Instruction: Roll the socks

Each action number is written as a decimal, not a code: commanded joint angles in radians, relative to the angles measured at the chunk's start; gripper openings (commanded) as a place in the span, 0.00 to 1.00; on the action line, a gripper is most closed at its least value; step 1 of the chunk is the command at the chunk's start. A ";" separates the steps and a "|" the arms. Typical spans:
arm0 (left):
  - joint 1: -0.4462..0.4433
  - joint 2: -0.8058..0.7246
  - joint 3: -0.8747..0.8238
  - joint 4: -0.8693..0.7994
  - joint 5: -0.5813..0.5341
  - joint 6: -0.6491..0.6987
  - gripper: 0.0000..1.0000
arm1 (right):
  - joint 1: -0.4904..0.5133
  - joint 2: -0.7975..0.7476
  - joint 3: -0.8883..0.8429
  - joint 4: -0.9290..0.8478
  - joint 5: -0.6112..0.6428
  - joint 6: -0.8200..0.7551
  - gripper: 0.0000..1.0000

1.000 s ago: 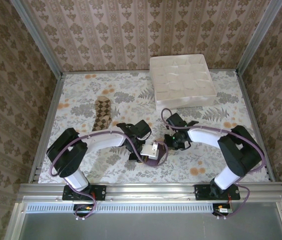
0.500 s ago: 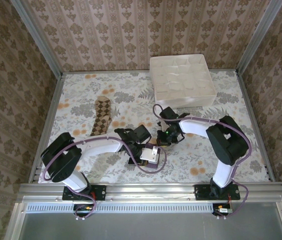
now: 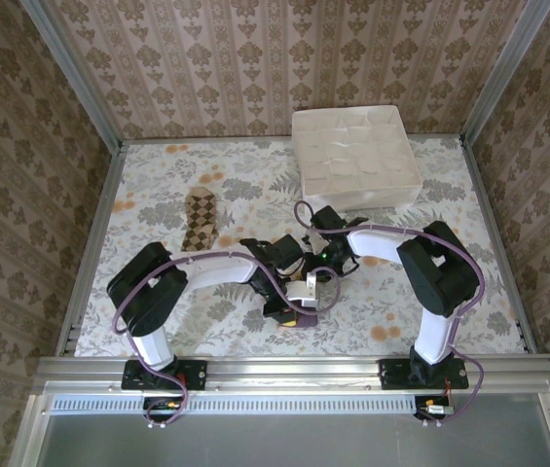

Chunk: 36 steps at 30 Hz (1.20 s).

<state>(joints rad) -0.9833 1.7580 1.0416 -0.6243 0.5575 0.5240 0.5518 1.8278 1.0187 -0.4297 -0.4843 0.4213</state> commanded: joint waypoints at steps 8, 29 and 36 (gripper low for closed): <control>0.059 0.092 0.003 0.059 0.079 -0.174 0.00 | 0.022 -0.210 -0.175 0.237 0.116 -0.052 0.42; 0.114 0.111 0.017 0.086 0.099 -0.205 0.00 | 0.064 -0.797 -0.522 0.141 0.213 0.220 0.51; 0.114 0.123 0.034 0.079 0.099 -0.184 0.00 | 0.128 -0.839 -0.587 0.268 0.249 0.313 0.55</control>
<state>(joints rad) -0.8753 1.8400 1.0645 -0.5438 0.7372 0.3325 0.6724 0.9817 0.4664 -0.2272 -0.2604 0.6548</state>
